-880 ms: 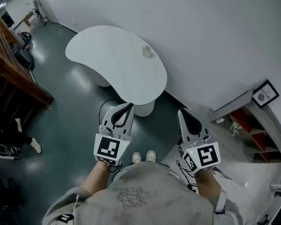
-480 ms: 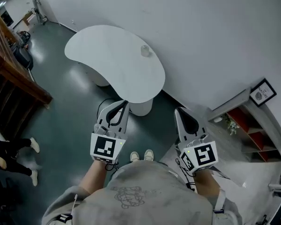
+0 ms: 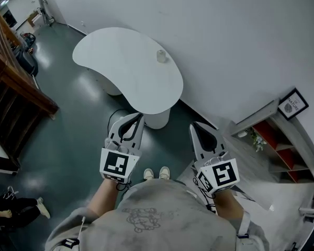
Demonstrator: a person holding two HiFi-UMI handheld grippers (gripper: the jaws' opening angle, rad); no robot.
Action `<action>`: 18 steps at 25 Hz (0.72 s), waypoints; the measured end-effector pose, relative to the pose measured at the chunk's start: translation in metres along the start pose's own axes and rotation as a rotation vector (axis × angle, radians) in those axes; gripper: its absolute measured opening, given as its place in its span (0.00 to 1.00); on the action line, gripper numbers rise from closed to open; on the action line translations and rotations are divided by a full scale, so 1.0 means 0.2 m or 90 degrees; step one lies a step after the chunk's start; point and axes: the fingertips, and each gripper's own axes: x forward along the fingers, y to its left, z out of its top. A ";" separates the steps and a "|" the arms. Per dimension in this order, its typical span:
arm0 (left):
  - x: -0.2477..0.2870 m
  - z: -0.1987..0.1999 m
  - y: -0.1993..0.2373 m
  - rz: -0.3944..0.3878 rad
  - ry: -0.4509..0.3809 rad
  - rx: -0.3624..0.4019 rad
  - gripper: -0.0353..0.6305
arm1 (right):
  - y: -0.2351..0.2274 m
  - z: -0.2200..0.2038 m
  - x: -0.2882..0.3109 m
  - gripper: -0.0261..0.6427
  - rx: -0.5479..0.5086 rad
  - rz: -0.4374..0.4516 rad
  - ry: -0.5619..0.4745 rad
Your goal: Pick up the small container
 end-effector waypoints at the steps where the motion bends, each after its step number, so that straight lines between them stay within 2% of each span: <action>1: 0.00 0.00 -0.01 0.001 0.001 0.001 0.08 | 0.00 0.00 0.00 0.09 0.001 0.001 0.000; 12: 0.08 0.06 -0.13 0.014 -0.003 0.039 0.08 | -0.07 -0.02 -0.05 0.09 -0.021 0.021 -0.016; 18: 0.09 0.04 -0.15 0.016 -0.001 0.035 0.08 | -0.09 -0.04 -0.04 0.09 -0.016 0.036 -0.016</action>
